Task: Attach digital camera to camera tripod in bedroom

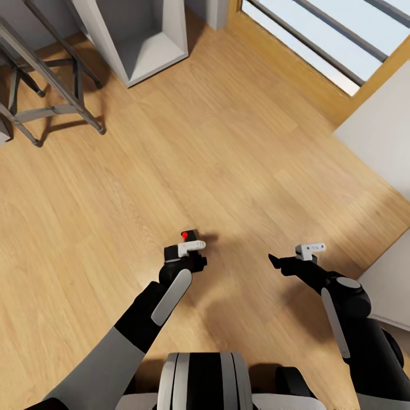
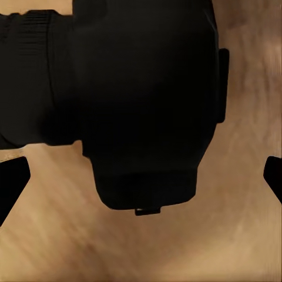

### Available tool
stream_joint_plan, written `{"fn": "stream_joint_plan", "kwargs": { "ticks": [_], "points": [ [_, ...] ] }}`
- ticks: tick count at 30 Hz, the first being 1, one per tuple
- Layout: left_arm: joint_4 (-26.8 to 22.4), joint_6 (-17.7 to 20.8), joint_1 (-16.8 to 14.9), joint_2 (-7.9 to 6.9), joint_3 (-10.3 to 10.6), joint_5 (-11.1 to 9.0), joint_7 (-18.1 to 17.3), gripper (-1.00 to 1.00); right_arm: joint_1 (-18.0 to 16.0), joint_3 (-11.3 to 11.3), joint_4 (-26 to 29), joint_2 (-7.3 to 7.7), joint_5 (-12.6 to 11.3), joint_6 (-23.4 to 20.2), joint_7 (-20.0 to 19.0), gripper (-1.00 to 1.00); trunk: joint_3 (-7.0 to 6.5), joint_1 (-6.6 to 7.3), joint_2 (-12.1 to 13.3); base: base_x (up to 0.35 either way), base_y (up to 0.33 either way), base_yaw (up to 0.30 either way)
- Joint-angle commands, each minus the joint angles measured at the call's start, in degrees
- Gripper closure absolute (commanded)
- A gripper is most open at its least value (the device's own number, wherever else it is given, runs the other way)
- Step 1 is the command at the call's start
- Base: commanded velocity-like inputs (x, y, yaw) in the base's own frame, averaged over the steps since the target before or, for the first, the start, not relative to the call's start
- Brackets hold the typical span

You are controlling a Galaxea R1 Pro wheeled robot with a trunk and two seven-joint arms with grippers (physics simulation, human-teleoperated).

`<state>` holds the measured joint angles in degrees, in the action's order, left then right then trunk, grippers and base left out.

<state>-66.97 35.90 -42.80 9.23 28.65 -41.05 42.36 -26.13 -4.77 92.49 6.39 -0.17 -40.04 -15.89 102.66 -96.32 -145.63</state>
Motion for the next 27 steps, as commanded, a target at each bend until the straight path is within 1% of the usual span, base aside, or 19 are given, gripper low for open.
{"fn": "stream_joint_plan", "kwargs": {
  "ticks": [1,4,14,18,27],
  "points": [
    [-0.07,0.04,-0.03,-0.04,0.09,-0.53,0.58,-1.00,-0.04,-0.10,0.06,0.01,-0.01,-0.30,-0.28,-1.00,0.26,-0.02,-0.03,0.000,0.000,0.000],
    [-0.08,0.04,-0.01,-0.07,0.09,-0.53,0.60,-1.00,-0.05,-0.11,0.06,0.02,-0.01,-0.30,-0.28,-1.00,0.92,-0.09,-0.07,0.000,0.000,0.000],
    [0.07,0.04,-0.01,-0.08,0.09,-0.51,0.62,-1.00,-0.04,-0.07,0.06,0.03,-0.01,-0.30,-0.28,-1.00,0.92,-0.09,-0.07,0.000,0.000,0.000],
    [0.08,0.04,0.00,-0.08,0.09,-0.48,0.62,-1.00,-0.05,-0.07,0.06,0.03,-0.01,-0.30,-0.28,-1.00,1.81,-0.20,-0.12,0.000,0.000,0.000],
    [0.07,-0.06,0.12,-0.09,0.14,-0.43,0.66,-1.00,0.00,-0.07,0.06,0.03,-0.01,-0.27,-0.28,-1.00,1.81,-0.20,-0.12,0.000,0.000,0.000]
  ]
}}
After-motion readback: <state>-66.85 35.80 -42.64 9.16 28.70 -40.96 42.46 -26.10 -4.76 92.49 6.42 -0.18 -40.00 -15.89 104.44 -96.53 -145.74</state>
